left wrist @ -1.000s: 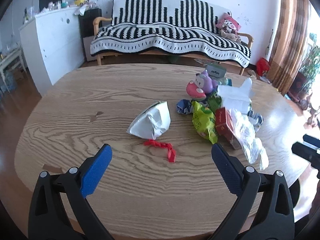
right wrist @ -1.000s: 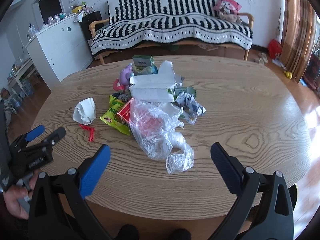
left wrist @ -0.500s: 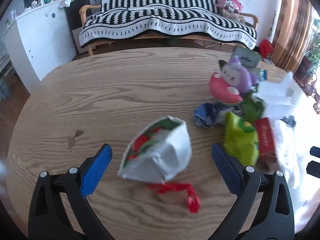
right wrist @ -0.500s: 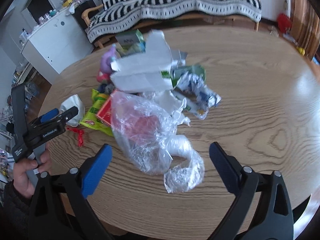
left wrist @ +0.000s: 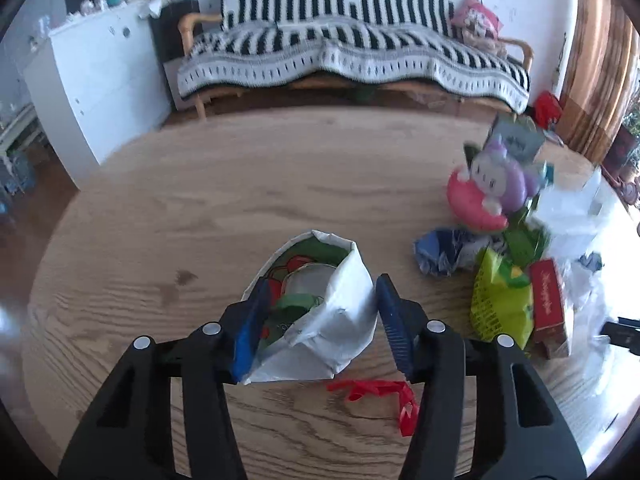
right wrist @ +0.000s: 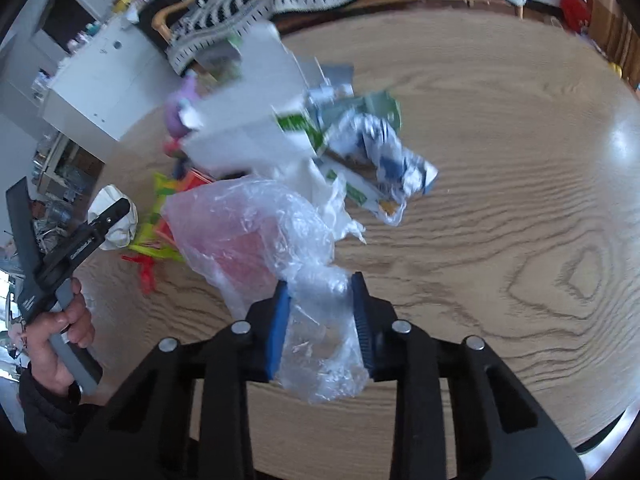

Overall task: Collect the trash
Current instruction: 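Grasp the white tissue with the left tool while the right tool grasps the clear plastic bag, then carry both items to the black bin and open both tools to drop them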

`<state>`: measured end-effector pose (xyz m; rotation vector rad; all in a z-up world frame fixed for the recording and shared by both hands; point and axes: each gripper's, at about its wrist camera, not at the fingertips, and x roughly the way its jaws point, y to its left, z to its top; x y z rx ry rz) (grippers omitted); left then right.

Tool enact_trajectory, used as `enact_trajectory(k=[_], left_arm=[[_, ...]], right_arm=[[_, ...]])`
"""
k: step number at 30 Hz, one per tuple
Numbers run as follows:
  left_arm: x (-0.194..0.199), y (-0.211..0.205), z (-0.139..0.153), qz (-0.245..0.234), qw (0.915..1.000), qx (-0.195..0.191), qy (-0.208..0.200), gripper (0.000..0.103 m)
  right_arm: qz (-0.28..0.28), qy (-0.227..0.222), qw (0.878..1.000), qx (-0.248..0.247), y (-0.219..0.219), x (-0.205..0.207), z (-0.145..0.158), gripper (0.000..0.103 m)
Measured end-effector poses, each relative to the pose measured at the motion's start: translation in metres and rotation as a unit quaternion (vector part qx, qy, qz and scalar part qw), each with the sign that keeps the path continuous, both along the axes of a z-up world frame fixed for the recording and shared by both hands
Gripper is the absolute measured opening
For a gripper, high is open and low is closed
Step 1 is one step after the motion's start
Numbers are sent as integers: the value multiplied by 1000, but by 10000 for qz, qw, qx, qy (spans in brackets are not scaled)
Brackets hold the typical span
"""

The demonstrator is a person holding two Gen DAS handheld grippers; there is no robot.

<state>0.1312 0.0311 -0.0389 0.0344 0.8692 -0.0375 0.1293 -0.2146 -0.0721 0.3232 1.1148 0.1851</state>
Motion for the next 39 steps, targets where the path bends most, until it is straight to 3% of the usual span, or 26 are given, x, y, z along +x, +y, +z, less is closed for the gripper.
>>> enact_trajectory(k=[6,9,13,16,21,25,29,33,39], left_arm=[[-23,11,40,140,9981,-201,-573,52],[-40,-4,52,-53,9971,-249,-719,52],[-61,-65,61,-886,9931,-230,-734,52],[-75,-121,69,-1546,9843,-369,-763,52],[-121,-245,76,-2925,9505,-590,-862,53],[-164,-346,70,-4015,9089,-929,-635,53],[-202,-432,41,-4797,8701,-1105,-240,53],[-228,-501,2,-5231,8455,-1055,205,53],[-254,-581,-58,-5763,8117,-761,572,53]], right_arm=[[-116,-633,9979,-32,-15,-27,41,30],[-381,-899,9952,-101,-38,-49,57,30],[-842,-1094,9895,-432,-82,-79,67,30],[-1463,-1122,9807,-647,-136,-106,68,30],[-2708,-1000,9531,-912,-239,-171,56,30],[-3532,-922,9256,-1005,-306,-228,46,30],[-4062,-621,9061,-1006,-353,-274,22,30],[-4453,-306,8865,-1219,-395,-313,-5,30],[-4784,185,8719,-1029,-440,-351,-53,30]])
